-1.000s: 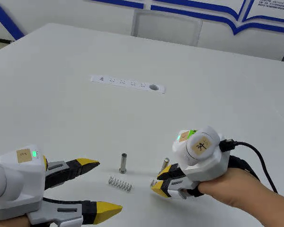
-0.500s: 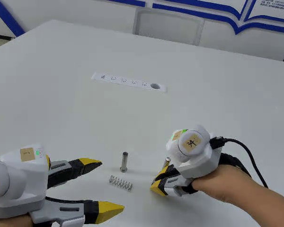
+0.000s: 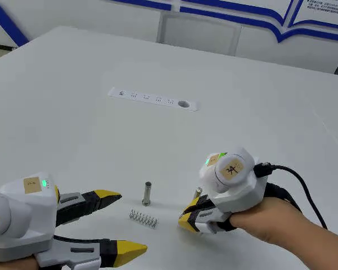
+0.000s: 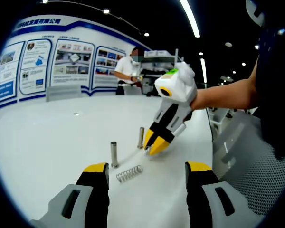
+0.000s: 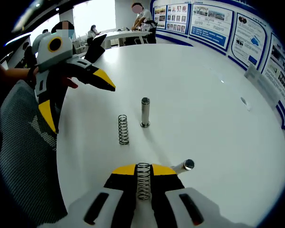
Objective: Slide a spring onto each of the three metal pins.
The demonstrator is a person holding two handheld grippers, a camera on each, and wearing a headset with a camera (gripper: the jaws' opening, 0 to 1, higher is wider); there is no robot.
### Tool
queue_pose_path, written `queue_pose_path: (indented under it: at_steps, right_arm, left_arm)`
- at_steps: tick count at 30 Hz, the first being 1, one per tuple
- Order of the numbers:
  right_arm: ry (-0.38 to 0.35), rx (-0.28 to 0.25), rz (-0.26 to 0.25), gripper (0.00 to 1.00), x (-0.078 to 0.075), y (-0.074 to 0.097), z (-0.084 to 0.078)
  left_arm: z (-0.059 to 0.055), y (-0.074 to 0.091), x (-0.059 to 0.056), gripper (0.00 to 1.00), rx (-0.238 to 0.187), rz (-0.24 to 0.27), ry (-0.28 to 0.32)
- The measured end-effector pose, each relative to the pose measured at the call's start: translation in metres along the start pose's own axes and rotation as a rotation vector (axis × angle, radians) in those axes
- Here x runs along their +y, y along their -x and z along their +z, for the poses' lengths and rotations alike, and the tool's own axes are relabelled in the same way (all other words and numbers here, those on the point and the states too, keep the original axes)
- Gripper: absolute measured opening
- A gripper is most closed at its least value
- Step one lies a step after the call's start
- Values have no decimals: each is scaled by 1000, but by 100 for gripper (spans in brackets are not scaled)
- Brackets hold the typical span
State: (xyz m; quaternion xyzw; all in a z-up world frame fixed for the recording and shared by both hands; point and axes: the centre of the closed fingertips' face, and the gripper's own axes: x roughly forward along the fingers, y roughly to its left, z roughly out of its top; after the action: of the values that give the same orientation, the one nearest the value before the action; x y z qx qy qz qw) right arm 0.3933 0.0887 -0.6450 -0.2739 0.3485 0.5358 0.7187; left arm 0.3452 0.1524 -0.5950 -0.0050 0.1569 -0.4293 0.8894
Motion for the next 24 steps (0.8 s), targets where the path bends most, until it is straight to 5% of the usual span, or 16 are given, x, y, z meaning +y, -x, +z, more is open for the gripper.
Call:
queue_pose_path:
  at_steps: [16,24]
  right_arm:
    - [2,-189,4,11,24,33,53]
    - [-46,-323,88,11,44,43,91]
  left_arm:
    - [9,1,-8,60,-12,-21,-6]
    - [15,0,-11,51,-24,-45,11]
